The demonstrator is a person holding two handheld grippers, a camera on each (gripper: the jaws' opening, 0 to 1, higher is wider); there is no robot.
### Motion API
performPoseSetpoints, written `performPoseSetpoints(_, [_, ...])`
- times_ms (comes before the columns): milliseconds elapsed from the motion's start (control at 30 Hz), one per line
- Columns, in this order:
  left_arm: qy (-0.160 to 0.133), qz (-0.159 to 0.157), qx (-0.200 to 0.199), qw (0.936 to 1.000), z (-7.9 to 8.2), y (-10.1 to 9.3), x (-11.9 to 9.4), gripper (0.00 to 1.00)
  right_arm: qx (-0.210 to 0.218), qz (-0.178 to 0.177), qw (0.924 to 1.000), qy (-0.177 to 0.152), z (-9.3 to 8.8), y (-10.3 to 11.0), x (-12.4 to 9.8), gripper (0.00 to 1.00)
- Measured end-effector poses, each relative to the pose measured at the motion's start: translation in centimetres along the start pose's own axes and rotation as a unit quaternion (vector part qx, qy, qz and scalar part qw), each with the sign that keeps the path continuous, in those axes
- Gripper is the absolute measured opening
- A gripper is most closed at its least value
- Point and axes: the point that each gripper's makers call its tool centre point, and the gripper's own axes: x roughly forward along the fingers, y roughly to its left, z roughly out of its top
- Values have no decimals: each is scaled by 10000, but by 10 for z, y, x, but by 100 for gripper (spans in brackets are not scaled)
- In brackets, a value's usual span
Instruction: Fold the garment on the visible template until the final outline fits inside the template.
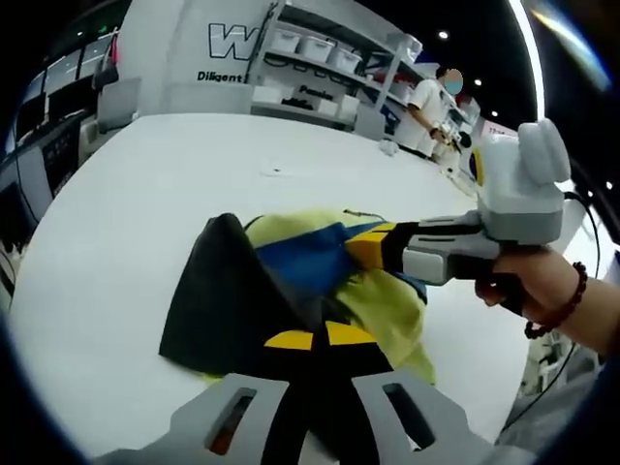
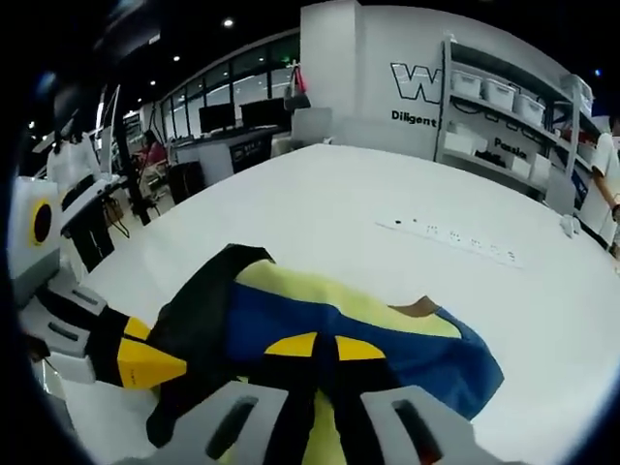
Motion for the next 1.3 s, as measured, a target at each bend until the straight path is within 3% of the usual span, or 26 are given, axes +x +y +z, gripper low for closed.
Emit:
performPoseSetpoints(367, [-18, 268, 71, 9996, 4, 19, -17, 0, -130, 149, 9998, -48, 6, -2, -14, 0])
performPoseSetpoints(1067, [100, 906, 131, 9958, 8, 71, -42, 0, 199, 448, 9988, -9, 8, -15, -36, 0])
performPoseSetpoints(1300, [158, 1015, 251, 9944, 7, 81, -45, 0, 95, 464, 9989, -28, 8, -16, -38, 0])
